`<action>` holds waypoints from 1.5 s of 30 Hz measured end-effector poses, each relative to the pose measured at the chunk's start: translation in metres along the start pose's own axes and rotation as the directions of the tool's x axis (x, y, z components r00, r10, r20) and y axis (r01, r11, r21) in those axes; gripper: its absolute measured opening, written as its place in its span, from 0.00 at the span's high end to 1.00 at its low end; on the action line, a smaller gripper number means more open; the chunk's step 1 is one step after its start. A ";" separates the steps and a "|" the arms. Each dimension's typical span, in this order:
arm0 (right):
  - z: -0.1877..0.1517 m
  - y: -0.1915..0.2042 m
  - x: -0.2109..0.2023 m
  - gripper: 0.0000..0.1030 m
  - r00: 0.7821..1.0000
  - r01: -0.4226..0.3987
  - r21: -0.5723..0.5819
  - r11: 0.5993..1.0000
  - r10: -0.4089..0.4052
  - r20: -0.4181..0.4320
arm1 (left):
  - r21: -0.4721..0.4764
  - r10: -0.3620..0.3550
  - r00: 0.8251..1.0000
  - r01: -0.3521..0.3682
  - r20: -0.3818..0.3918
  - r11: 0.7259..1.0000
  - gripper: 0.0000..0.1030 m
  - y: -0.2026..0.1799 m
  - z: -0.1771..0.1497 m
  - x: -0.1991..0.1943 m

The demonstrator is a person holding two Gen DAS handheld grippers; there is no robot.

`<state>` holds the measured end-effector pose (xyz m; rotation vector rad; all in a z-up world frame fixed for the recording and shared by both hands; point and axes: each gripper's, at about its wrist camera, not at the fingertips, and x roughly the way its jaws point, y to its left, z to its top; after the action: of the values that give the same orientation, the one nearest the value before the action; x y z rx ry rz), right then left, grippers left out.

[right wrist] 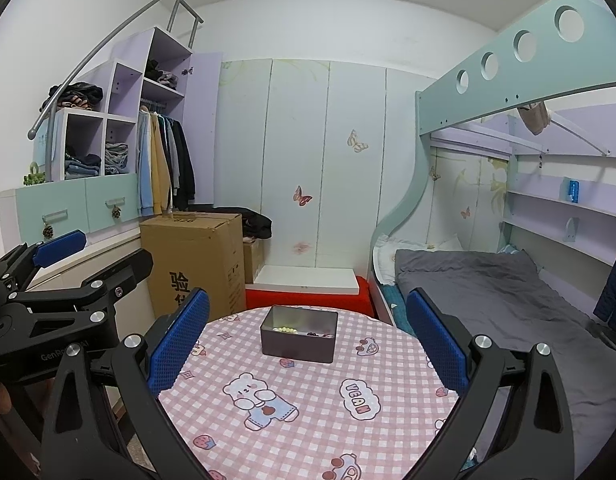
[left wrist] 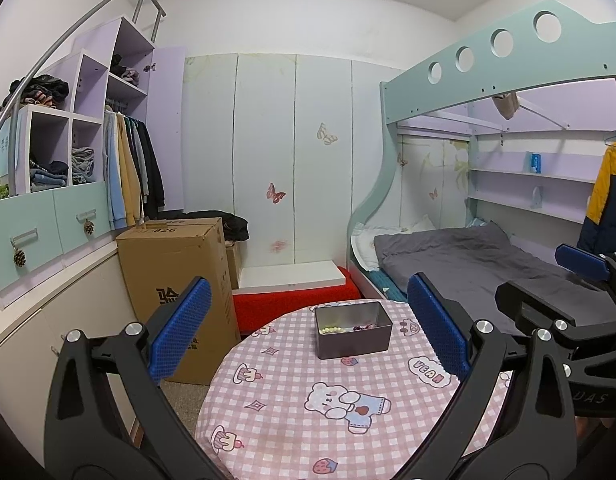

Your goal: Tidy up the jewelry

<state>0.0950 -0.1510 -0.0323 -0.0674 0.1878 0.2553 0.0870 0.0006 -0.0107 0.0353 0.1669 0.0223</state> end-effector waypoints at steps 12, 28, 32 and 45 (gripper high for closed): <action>0.000 -0.001 0.001 0.08 1.000 0.005 0.001 1.000 -0.005 -0.007 | 0.001 -0.001 1.000 0.001 -0.005 1.000 0.06 -0.001 0.000 0.000; 0.000 -0.001 0.001 0.08 1.000 0.006 -0.001 1.000 -0.006 -0.007 | 0.003 0.000 1.000 0.000 -0.004 1.000 0.06 -0.001 0.000 0.000; -0.001 -0.002 0.001 0.08 1.000 0.006 0.000 1.000 -0.006 -0.009 | 0.002 0.000 1.000 0.000 -0.005 1.000 0.06 -0.001 0.000 0.000; -0.001 -0.002 0.000 0.08 1.000 0.009 -0.001 1.000 -0.009 -0.010 | 0.004 0.000 1.000 0.000 -0.006 1.000 0.06 0.000 -0.002 0.000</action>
<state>0.0957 -0.1529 -0.0333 -0.0709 0.1969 0.2459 0.0868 0.0003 -0.0130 0.0394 0.1730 0.0219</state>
